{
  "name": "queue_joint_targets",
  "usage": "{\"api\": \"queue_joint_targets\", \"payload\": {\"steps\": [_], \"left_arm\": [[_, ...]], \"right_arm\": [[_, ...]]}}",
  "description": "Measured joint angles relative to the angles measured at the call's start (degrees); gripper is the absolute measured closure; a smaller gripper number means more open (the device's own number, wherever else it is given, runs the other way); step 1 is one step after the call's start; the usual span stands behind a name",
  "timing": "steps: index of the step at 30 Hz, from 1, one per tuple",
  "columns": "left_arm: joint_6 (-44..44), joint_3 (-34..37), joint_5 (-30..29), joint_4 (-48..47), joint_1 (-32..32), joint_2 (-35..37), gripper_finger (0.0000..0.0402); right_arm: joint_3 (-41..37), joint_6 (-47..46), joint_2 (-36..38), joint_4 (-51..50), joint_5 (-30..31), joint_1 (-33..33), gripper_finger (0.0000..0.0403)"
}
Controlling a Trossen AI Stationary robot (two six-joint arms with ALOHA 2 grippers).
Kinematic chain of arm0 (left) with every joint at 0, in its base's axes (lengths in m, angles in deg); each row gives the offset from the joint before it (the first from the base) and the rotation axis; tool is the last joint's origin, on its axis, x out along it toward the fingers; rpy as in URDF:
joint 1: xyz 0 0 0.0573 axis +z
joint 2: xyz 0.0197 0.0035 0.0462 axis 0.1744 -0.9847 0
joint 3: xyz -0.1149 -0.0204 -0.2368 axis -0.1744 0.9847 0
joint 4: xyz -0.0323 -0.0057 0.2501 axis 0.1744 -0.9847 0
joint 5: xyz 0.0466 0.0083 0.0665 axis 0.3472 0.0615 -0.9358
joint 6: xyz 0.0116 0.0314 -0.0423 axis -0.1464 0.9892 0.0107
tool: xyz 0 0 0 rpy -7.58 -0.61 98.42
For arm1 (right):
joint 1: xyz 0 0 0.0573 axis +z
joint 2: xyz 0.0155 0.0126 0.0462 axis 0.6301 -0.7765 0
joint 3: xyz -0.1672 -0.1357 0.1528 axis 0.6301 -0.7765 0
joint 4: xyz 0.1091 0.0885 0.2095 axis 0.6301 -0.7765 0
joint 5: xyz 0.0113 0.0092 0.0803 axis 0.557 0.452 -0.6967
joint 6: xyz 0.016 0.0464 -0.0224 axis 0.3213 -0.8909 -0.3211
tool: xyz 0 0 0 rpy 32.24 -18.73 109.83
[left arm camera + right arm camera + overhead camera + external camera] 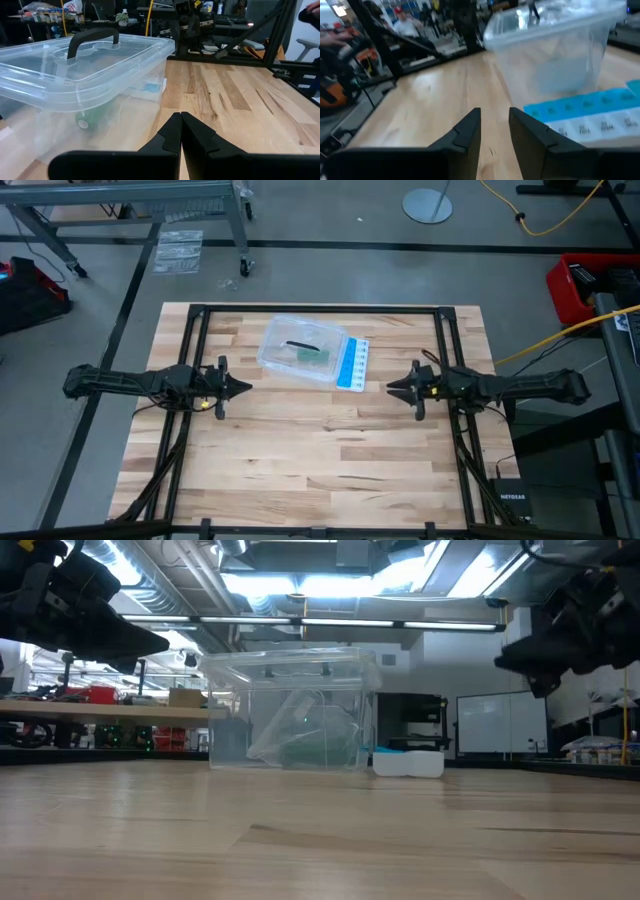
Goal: Roll bandage
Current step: Return to Home Position
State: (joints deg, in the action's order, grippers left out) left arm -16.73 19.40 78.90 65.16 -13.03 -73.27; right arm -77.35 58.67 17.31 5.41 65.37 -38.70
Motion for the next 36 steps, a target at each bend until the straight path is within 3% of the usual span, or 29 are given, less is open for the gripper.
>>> {"api": "queue_joint_targets", "payload": {"steps": [19,28,36], "left_arm": [[0.0,0.0,0.0,0.0,0.0,9.2,0.0399],[0.0,0.0,0.0,0.0,0.0,9.3,0.0399],[0.0,0.0,0.0,0.0,0.0,9.3,0.0399]], "right_arm": [[0.0,0.0,12.5,0.0,0.0,0.0,0.0297],[0.0,0.0,17.9,0.0,0.0,0.0,0.0297],[0.0,0.0,17.9,-1.3,0.0,0.0,0.0297]]}}
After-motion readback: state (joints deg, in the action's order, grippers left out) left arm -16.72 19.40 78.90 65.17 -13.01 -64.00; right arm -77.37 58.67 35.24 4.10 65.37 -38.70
